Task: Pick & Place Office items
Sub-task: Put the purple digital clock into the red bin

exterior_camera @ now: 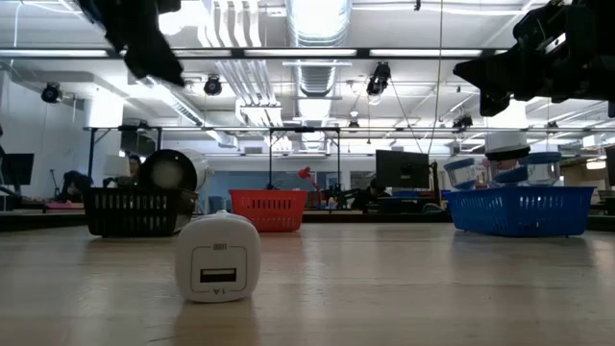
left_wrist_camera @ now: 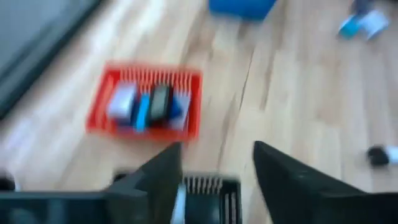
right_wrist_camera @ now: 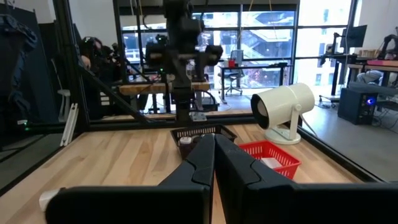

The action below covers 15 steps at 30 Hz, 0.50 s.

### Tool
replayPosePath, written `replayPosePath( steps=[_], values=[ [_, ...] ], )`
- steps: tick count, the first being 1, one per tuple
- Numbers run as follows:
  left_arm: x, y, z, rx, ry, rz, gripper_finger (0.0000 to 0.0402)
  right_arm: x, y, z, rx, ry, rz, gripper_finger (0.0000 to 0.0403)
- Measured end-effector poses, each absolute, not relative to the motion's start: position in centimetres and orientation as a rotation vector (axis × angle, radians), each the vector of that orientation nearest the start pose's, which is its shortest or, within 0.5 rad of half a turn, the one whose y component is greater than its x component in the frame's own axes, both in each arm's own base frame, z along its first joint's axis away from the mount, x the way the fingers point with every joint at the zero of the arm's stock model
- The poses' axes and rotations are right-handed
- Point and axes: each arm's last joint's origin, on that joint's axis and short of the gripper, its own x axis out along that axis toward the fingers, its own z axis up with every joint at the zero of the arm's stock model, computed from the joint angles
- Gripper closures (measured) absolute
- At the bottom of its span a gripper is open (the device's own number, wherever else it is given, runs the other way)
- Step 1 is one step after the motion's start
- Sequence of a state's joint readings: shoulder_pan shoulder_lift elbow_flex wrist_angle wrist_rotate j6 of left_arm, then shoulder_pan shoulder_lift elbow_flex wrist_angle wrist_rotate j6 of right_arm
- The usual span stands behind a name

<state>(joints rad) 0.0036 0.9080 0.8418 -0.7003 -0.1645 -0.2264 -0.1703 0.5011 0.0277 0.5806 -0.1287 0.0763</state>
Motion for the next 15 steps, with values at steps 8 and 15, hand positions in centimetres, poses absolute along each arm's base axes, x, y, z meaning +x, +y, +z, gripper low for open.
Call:
replayPosePath(
  steps=[8,15],
  values=[
    [16.5,0.6,30.3,0.002,0.359,0.183,0.0389,12.8,-1.8,18.2,0.053,-0.108,-0.039,0.0394],
    [15.5,0.5,26.4,-0.03,0.145,0.156,0.0397,12.8,-1.8,18.2,0.053,-0.108,-0.04,0.0394]
  ],
)
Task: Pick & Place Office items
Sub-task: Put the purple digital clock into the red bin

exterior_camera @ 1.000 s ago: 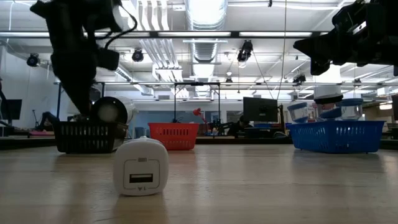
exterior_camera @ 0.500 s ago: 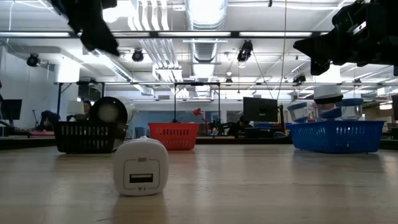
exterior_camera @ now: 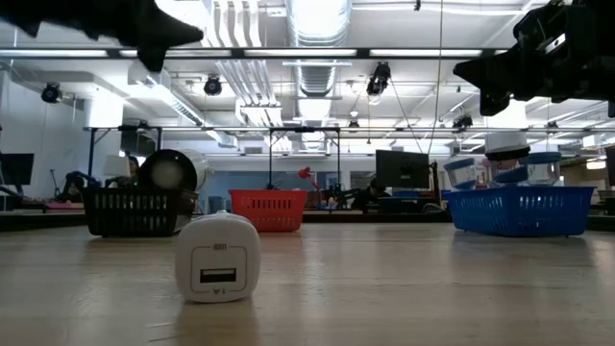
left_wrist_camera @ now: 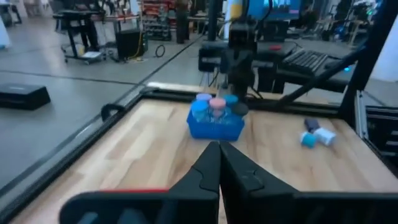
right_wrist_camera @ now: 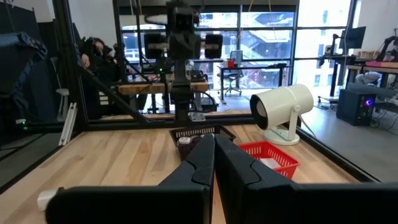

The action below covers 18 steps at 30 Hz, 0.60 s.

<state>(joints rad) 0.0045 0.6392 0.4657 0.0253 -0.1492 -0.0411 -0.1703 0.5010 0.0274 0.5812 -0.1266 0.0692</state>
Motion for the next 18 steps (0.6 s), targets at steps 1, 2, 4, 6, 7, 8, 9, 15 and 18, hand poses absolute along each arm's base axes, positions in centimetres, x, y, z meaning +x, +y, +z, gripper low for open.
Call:
replayPosePath(
  steps=[1,2,4,6,7,8,9,15,18],
  values=[
    [15.2,0.5,25.6,-0.039,0.145,0.157,0.0398,12.8,-1.8,18.2,0.053,-0.108,-0.04,0.0394],
    [14.9,0.5,24.9,-0.046,0.152,0.161,0.0398,12.8,-1.8,18.2,0.053,-0.108,-0.04,0.0394],
    [14.3,0.6,23.7,-0.045,0.155,0.189,0.0398,12.8,-1.8,18.2,0.053,-0.108,-0.04,0.0394],
    [13.7,0.7,23.1,-0.045,0.137,0.21,0.0399,12.8,-1.8,18.2,0.052,-0.108,-0.041,0.0394],
    [13.3,0.7,22.9,-0.046,0.122,0.216,0.0399,12.8,-1.8,18.2,0.052,-0.108,-0.041,0.0394],
    [13.0,0.7,22.7,-0.047,0.107,0.219,0.0399,12.8,-1.8,18.2,0.052,-0.108,-0.042,0.0394],
    [12.6,0.7,22.5,-0.048,0.093,0.22,0.0399,12.8,-1.8,18.2,0.051,-0.108,-0.043,0.0394],
    [11.3,0.9,20.3,-0.053,0.054,0.266,0.04,12.8,-1.9,18.2,0.038,-0.108,-0.073,0.0394],
    [11.0,0.9,19.2,-0.057,0.034,0.296,0.04,12.8,-2.0,18.2,0.036,-0.109,-0.091,0.0394]
  ],
)
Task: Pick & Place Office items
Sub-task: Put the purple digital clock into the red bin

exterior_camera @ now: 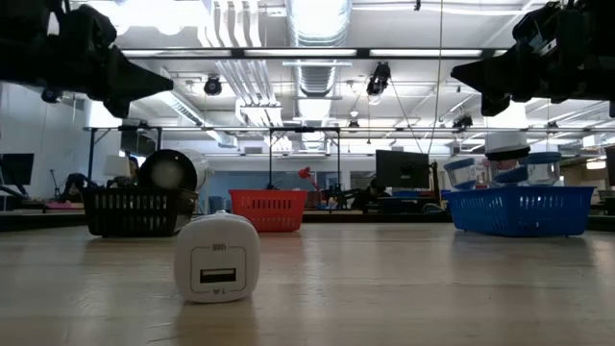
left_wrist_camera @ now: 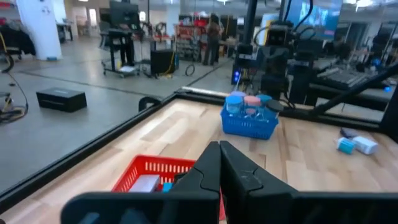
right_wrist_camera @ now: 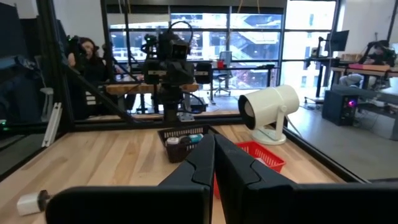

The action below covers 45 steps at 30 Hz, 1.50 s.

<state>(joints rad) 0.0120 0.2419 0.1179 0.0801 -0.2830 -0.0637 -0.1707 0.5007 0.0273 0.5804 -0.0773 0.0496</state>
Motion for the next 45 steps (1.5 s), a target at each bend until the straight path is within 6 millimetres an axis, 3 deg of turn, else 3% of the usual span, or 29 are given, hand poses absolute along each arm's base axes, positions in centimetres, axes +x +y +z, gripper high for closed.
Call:
replayPosePath(
  steps=[7,11,45],
  values=[
    [10.7,0.9,16.6,-0.073,-0.001,0.297,0.04,12.8,-2.0,18.2,0.036,-0.109,-0.093,0.0394],
    [10.6,0.9,16.2,-0.042,0.043,0.298,0.0401,12.8,-2.0,18.2,0.035,-0.109,-0.093,0.0394],
    [10.6,0.9,16.1,-0.027,0.07,0.295,0.0385,12.9,-1.8,18.1,0.059,-0.097,-0.039,0.0394]
  ],
)
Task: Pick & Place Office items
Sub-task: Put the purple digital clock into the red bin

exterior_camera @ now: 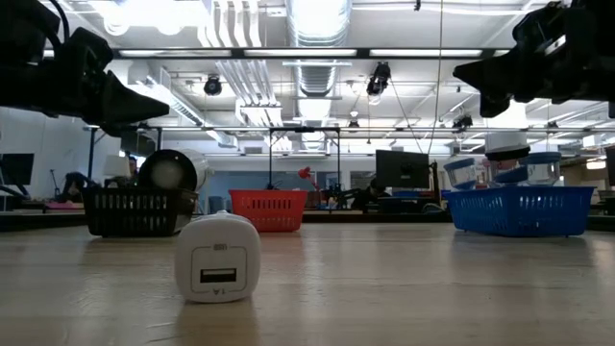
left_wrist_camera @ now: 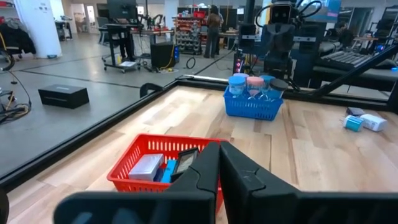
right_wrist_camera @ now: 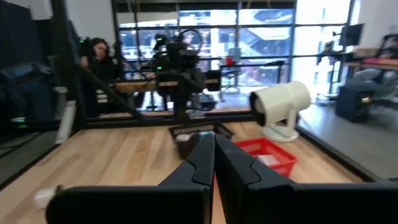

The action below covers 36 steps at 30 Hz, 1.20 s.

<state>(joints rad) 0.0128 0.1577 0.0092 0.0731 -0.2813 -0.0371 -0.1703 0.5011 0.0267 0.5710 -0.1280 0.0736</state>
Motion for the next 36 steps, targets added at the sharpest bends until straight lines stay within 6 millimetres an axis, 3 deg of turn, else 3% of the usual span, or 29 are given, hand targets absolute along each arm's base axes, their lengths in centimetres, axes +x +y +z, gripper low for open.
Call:
replayPosePath(
  steps=[6,14,22,27,36],
  values=[
    [10.6,0.9,16.0,-0.03,0.081,0.295,0.0388,12.8,-1.8,17.2,0.075,-0.051,-0.039,0.0394],
    [10.6,0.9,16.1,-0.098,0.079,0.277,0.0396,12.8,-1.9,17.4,0.159,-0.07,-0.059,0.0394],
    [10.5,0.8,17.0,-0.059,0.08,0.247,0.0388,12.7,-1.9,17.8,0.289,-0.12,-0.048,0.0394],
    [10.5,0.8,17.2,0.0,0.073,0.245,0.0384,13.5,-1.5,21.5,0.32,-0.044,0.04,0.0394],
    [10.5,0.9,17.2,0.065,0.081,0.263,0.0387,13.3,0.7,28.9,0.357,0.544,-0.068,0.0394]
  ],
)
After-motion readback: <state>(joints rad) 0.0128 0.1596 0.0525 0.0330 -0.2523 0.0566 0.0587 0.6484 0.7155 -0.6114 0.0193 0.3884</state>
